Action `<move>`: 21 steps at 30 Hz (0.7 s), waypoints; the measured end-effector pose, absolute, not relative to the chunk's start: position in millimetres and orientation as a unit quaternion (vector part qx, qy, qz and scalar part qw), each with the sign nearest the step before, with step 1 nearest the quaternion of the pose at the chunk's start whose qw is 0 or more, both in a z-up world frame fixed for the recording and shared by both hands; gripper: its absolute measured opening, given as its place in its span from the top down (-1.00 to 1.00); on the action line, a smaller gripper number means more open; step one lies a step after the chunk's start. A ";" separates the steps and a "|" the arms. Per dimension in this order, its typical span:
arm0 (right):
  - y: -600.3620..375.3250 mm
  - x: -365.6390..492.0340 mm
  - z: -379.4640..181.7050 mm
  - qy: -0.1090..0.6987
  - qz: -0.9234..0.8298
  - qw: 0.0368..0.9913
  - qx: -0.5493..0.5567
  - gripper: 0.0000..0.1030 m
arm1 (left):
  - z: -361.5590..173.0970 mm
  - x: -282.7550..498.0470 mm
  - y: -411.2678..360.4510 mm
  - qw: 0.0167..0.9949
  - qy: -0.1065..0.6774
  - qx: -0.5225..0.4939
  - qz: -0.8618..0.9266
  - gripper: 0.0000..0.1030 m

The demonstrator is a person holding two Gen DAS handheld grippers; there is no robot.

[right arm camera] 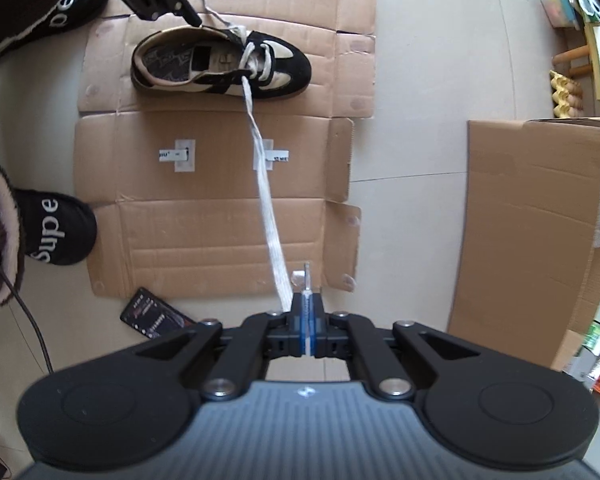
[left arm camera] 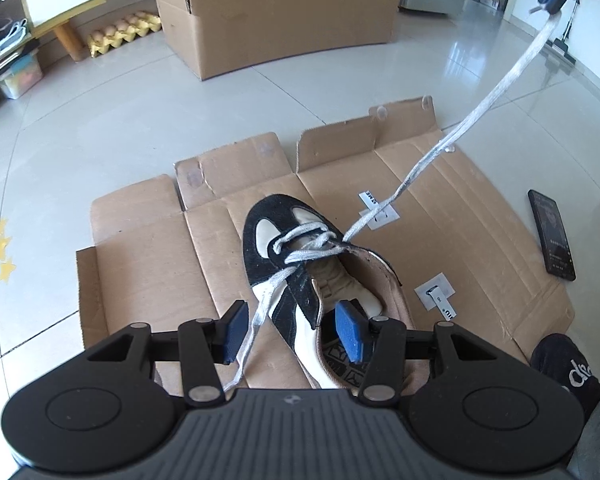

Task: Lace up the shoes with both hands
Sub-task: 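Pull the white lace up and away from the sneaker with the right tool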

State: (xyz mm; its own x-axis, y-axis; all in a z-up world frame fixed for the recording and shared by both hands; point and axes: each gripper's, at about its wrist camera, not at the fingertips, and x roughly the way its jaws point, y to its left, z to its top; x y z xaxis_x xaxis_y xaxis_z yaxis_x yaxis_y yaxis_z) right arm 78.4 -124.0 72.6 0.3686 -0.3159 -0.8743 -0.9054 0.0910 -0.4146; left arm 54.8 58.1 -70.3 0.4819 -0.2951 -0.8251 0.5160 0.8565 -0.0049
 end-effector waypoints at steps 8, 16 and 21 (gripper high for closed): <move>-117.0 70.9 76.8 0.489 0.271 0.548 -0.622 0.97 | -66.3 51.7 62.4 0.855 0.446 0.117 -0.238 0.04; -100.1 77.9 47.8 0.479 0.304 0.561 -0.603 0.97 | -77.9 53.5 62.2 0.850 0.454 0.109 -0.243 0.04; -80.1 83.1 17.5 0.469 0.347 0.575 -0.574 0.97 | -86.4 56.9 58.4 0.847 0.457 0.106 -0.249 0.04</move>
